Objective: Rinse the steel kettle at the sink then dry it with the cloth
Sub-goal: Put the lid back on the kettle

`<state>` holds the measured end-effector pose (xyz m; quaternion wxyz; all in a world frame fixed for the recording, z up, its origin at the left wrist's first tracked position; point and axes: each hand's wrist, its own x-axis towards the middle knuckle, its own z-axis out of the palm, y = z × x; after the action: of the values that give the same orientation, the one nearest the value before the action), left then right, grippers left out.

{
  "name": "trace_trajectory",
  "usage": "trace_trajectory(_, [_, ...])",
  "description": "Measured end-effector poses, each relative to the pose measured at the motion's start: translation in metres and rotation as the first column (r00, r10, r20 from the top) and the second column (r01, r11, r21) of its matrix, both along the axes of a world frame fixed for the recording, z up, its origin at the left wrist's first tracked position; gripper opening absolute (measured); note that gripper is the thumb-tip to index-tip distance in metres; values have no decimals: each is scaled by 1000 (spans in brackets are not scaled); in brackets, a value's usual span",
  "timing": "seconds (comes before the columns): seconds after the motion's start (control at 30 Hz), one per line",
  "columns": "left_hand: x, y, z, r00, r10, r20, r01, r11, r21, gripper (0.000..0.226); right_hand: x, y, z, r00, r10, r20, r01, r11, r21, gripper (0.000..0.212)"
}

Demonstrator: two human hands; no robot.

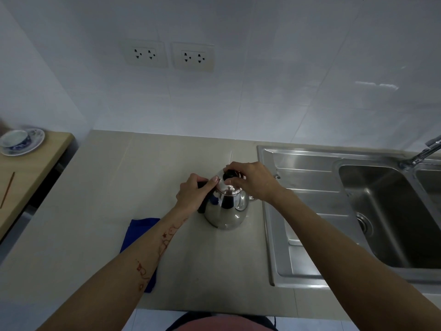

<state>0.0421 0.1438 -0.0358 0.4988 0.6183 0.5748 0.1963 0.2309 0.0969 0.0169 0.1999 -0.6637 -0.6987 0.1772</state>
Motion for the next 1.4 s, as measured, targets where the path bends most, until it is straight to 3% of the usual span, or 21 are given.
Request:
trace_trajectory(0.43, [0, 0, -6, 996, 52, 72, -52, 999, 6, 81, 2, -2, -8, 998, 45, -40, -45, 999, 9, 33])
trace_trajectory(1.13, [0, -4, -5, 999, 46, -13, -45, 995, 91, 76, -2, -6, -9, 984, 64, -166, -65, 998, -1, 27])
trace_trajectory(1.2, [-1, -10, -2, 998, 52, -20, -48, 988, 148, 64, -9, -13, -13, 979, 21, -201, -12, 999, 45, 29])
trace_trajectory(1.33, [-23, -39, -6, 978, 187, 97, -208, 927, 312, 42, -39, -37, -28, 961, -100, -259, 197, 904, 379, 33])
trace_trajectory(1.4, [-48, -56, -16, 953, 281, 115, -304, 887, 349, 35, -53, -46, -34, 968, -44, -248, 163, 861, 481, 34])
